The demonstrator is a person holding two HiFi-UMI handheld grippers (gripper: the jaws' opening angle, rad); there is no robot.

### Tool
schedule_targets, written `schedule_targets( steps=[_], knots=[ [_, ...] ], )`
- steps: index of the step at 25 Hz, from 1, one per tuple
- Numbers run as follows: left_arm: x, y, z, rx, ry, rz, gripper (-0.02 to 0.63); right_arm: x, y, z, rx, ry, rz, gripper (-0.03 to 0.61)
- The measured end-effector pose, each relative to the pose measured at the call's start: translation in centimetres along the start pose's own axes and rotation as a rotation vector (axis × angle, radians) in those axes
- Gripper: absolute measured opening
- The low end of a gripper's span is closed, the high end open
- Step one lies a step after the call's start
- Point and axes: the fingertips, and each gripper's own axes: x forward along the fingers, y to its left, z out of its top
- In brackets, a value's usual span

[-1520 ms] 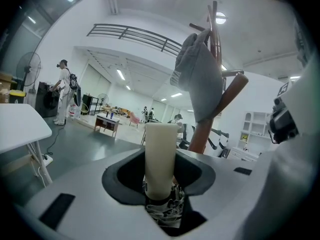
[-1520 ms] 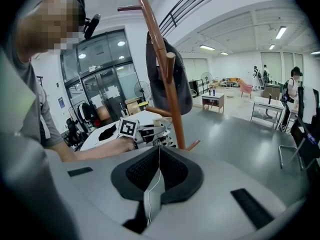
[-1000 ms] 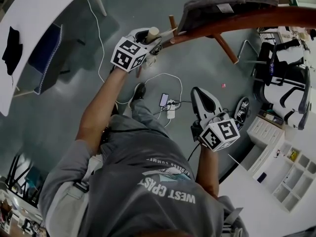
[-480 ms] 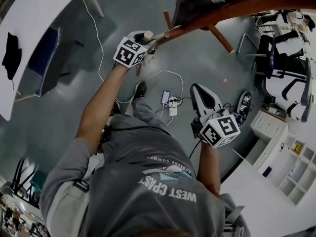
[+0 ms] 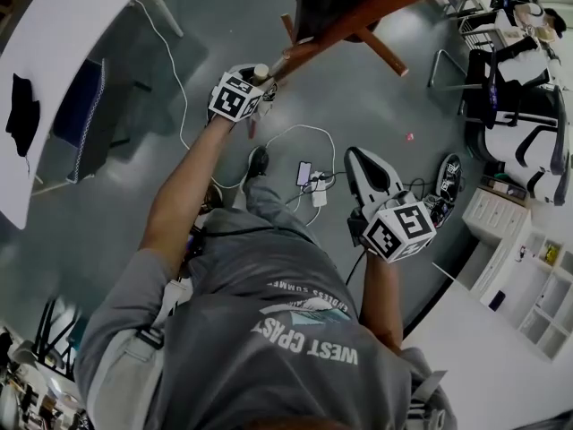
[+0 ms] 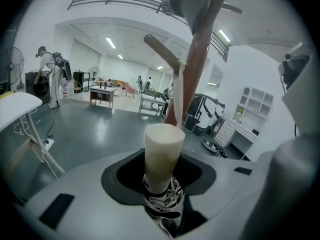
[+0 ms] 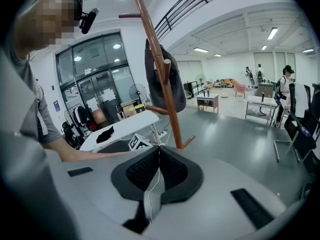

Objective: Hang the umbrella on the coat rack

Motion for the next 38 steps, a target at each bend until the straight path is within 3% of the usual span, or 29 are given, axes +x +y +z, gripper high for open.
schedule_targets(
  steps=[12, 20, 28, 38],
  knots=[
    [3.1, -0.3, -0.2, 0.045, 0.032, 0.008, 0.175, -2.1, -0.5, -1.2, 0.023, -0.018, -0.043, 0.028],
    [2.1, -0.9, -0.3, 0.076, 0.064, 0.021, 0.183, -3.0, 0.1, -1.1, 0.026, -0.053, -0.035, 0.028],
    [-4.9, -0.4, 1.5, 0.127, 0.008, 0.065, 0.155, -3.8, 1.9, 0.4, 0.009, -0.117, 0.004, 0.028],
    [-21.1, 0.0, 7.9, 0.202, -0.21, 0.157, 0.049, -3.8, 6.5, 4.2, -0.045, -0.217, 0.091, 0.029]
  ],
)
